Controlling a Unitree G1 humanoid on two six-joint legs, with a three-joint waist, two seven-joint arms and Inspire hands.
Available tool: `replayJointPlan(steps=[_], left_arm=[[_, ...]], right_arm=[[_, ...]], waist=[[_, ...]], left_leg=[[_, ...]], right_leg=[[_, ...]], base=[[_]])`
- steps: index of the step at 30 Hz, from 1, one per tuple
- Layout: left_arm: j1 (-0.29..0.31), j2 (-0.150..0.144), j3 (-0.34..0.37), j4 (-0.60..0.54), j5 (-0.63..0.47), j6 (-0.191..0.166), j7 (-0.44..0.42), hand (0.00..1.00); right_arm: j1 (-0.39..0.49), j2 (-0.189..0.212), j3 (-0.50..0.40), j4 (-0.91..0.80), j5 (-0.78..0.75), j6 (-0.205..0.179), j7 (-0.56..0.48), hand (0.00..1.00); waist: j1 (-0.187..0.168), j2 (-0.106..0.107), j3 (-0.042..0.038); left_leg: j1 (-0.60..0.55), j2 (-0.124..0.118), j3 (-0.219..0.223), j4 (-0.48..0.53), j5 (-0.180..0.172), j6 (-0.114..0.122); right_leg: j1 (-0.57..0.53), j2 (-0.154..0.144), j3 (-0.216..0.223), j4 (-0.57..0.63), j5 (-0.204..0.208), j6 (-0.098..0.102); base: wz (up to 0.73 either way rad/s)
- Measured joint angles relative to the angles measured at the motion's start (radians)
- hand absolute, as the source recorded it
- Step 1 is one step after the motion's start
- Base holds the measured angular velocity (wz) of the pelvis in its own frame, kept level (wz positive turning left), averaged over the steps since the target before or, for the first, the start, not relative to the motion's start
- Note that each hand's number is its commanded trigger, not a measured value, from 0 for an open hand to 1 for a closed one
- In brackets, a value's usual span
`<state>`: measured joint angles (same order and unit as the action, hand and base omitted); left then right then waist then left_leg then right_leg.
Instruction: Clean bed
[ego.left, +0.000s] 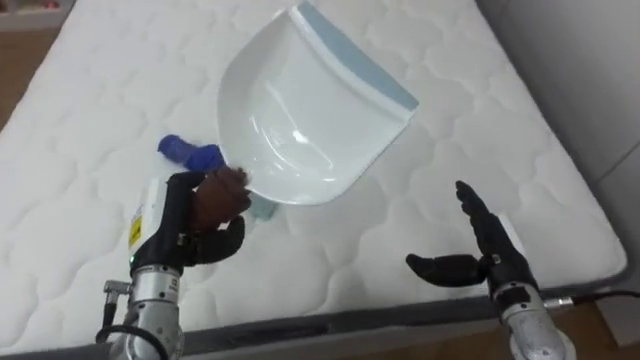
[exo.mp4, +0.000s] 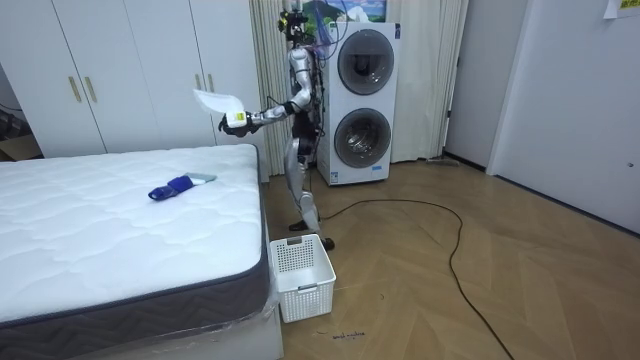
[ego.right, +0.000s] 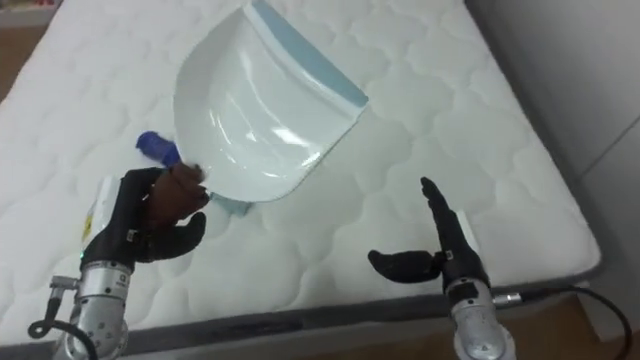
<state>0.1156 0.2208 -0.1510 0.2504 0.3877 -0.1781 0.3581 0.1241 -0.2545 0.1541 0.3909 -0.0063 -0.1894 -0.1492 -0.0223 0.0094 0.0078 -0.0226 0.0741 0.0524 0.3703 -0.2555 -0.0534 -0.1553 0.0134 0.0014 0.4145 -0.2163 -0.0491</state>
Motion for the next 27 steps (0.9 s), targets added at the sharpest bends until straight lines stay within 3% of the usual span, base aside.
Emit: replayJointPlan(steps=[4, 12, 20, 25, 27], left_arm=[[0.0, -0.006, -0.001, 0.009, -0.062, 0.0, -0.008, 0.0], [0.007, -0.018, -0.009, 0.116, -0.298, 0.012, -0.026, 0.0], [0.018, -0.017, -0.006, 0.185, -0.326, 0.024, -0.034, 0.0], [0.042, -0.017, 0.03, 0.332, -0.337, 0.024, -0.035, 0.0], [0.065, -0.017, 0.042, 0.372, -0.342, 0.026, -0.034, 0.0]], right_arm=[[0.016, 0.018, -0.006, 0.0, -0.027, 0.002, -0.001, 0.0], [0.055, 0.031, -0.011, 0.0, -0.024, 0.017, -0.002, 0.0], [0.096, 0.062, -0.024, 0.009, -0.032, 0.017, -0.017, 0.0], [0.113, 0.064, -0.058, 0.154, 0.002, 0.02, -0.023, 0.0], [0.113, 0.063, -0.074, 0.229, 0.007, 0.019, -0.035, 0.0]], waist=[[-0.002, 0.0, -0.0032], [-0.001, 0.015, -0.0059], [-0.003, 0.016, -0.0036], [0.0, 0.012, 0.0], [0.002, 0.005, -0.0021]], left_leg=[[0.049, 0.004, 0.007, -0.058, -0.003, -0.005], [0.113, 0.006, 0.024, -0.12, -0.003, -0.004], [0.123, 0.002, 0.024, -0.152, -0.002, -0.002], [0.147, 0.001, 0.025, -0.175, 0.002, 0.003], [0.147, 0.002, 0.028, -0.177, 0.002, 0.003]], right_leg=[[0.01, 0.021, 0.02, -0.027, 0.023, 0.005], [0.054, 0.025, 0.024, -0.072, 0.026, 0.012], [0.062, 0.024, 0.026, -0.089, 0.033, 0.023], [0.084, 0.022, 0.021, -0.11, 0.038, 0.026], [0.086, 0.022, 0.021, -0.114, 0.038, 0.026]], base=[[-0.36], [-0.04], [0.02], [-0.01], [0.0]])
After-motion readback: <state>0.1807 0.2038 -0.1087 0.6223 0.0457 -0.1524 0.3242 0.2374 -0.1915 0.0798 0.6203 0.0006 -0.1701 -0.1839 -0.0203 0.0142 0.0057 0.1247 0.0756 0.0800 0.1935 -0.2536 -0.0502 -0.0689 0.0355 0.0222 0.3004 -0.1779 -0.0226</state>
